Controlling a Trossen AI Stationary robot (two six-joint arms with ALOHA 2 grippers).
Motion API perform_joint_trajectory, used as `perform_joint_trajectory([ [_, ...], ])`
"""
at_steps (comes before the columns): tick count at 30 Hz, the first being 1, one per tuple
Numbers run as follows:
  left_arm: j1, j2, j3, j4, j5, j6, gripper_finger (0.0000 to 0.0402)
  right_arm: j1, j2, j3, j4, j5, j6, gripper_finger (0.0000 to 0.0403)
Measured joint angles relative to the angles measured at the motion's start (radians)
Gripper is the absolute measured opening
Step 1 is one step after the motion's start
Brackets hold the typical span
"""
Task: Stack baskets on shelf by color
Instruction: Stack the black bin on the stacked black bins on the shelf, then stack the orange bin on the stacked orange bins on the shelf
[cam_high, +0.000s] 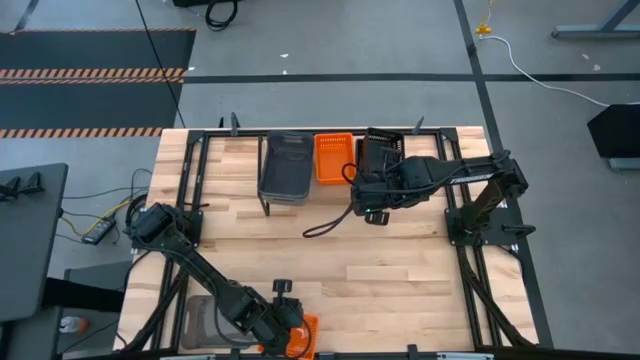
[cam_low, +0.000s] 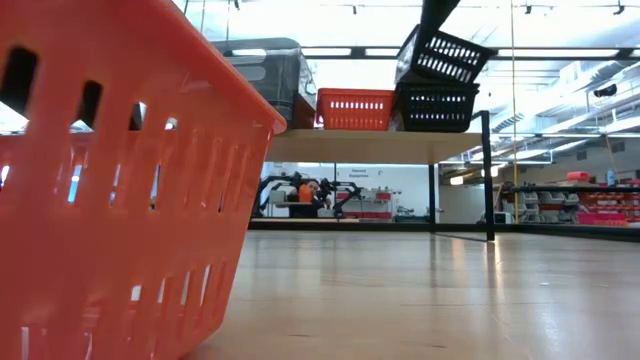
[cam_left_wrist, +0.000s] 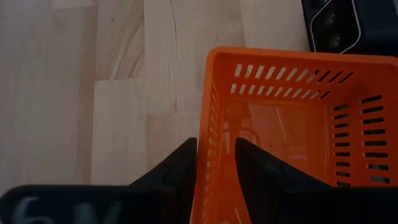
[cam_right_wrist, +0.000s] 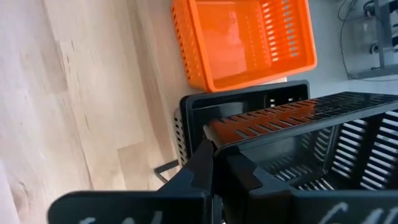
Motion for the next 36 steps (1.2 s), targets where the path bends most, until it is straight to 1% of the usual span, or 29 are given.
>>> perform_joint_trajectory([
  [5,-0.001,0.000,0.000,0.000,0.000,0.001,0.0117,-0.004,0.000,0.000,0.012,0.000,-0.024,0.0019],
  [10,-0.001,0.000,0.000,-0.001,0.000,0.000,0.0117,-0.017,0.000,0.000,0.030,-0.048,-0.016,0.0020],
  [14,-0.001,0.000,0.000,-0.001,0.001,0.000,0.0117,-0.024,0.000,0.000,0.038,-0.049,0.008,0.0029],
  [20,-0.001,0.000,0.000,0.000,0.011,-0.001,0.0117,-0.027,0.001,0.000,0.040,-0.011,0.008,0.0071],
  [25,-0.001,0.000,0.000,0.000,0.011,-0.002,0.0117,-0.035,0.001,0.000,0.055,-0.008,0.020,0.0118],
  [29,-0.001,0.000,0.000,0.000,0.011,-0.006,0.0117,-0.039,0.001,0.000,0.060,-0.009,0.038,0.0146],
  [32,-0.001,0.000,0.000,0.000,0.011,-0.014,0.0117,-0.039,0.001,0.000,0.060,-0.011,0.040,0.0157],
  [36,-0.001,0.000,0.000,0.000,0.011,-0.014,0.0117,-0.039,0.001,0.000,0.052,-0.012,0.041,0.0158],
])
